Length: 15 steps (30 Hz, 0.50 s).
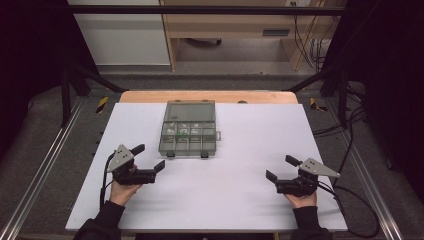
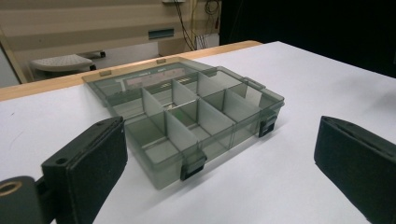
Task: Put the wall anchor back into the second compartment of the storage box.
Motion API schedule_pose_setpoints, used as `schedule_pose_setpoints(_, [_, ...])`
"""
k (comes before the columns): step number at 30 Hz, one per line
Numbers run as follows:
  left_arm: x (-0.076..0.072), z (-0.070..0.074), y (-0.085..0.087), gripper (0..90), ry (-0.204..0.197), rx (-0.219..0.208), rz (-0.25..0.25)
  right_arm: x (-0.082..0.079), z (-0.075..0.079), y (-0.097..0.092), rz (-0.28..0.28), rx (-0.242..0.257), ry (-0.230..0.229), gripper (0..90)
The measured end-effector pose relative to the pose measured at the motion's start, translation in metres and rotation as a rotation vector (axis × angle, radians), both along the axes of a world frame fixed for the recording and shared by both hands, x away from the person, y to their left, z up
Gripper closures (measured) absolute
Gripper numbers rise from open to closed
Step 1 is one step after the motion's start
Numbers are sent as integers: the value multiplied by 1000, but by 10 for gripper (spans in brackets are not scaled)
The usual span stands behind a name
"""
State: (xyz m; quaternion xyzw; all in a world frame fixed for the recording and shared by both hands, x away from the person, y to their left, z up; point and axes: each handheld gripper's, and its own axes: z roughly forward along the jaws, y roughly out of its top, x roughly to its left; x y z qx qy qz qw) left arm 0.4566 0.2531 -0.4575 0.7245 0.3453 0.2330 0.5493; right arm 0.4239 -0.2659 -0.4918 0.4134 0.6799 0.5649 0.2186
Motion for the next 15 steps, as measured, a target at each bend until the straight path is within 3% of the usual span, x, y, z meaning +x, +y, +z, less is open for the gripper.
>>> schedule_pose_setpoints(7, [-5, -9, 19, 31, -22, -29, 12, 0, 0, 0, -2, 2, -1, 1])
schedule_pose_setpoints(15, [-5, -17, 22, 31, -5, 14, 18, 0, 0, 0, -1, 2, 0, 1])
